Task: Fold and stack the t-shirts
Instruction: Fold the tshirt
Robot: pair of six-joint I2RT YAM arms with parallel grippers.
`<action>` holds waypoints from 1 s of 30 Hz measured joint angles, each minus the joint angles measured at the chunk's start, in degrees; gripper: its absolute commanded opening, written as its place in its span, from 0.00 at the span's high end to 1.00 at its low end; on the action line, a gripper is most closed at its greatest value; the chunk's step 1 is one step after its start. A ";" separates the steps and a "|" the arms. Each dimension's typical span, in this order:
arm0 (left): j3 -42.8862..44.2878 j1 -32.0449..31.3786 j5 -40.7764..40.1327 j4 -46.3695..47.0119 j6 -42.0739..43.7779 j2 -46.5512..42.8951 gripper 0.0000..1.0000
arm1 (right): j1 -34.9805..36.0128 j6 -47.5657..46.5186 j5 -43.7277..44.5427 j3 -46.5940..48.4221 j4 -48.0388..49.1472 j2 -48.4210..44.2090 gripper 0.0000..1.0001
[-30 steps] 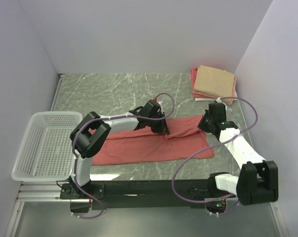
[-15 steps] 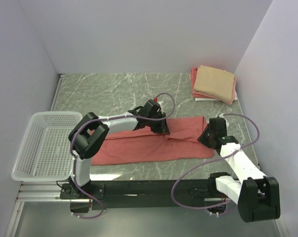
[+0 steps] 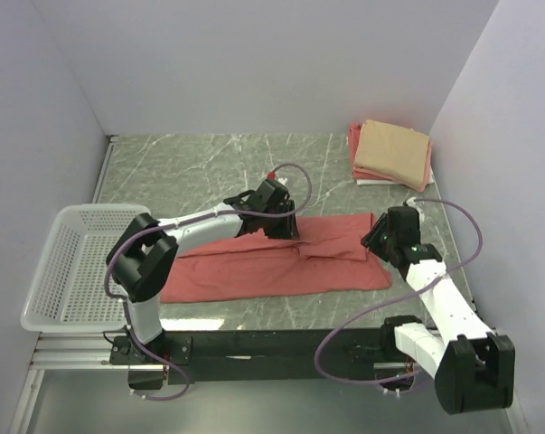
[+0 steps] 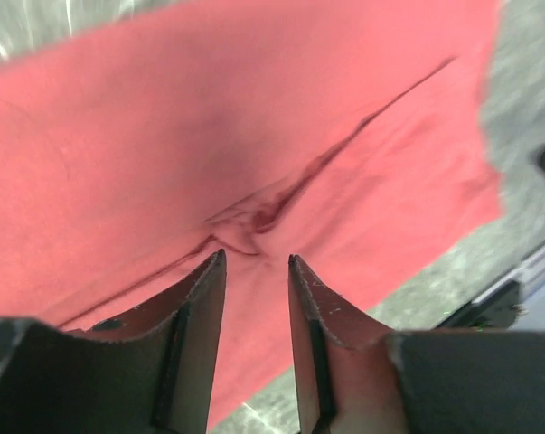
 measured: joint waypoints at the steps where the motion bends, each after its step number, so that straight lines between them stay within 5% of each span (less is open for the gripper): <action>1: 0.76 0.00 -0.59 -0.50 -0.02 -0.85 0.64 | 0.00 -0.22 0.00 1.03 0.33 1.51 0.53; 11: 8.76 -1.84 1.99 2.16 -3.80 3.06 0.86 | 0.33 0.02 -5.07 4.79 6.67 14.08 0.61; 20: 4.83 -5.64 5.44 5.31 -7.61 10.32 0.89 | 2.03 2.16 -8.09 0.17 12.68 16.44 0.64; 30: 0.24 -6.84 5.40 8.37 -8.33 10.32 0.89 | 2.12 2.73 -8.92 -6.97 12.35 8.00 0.64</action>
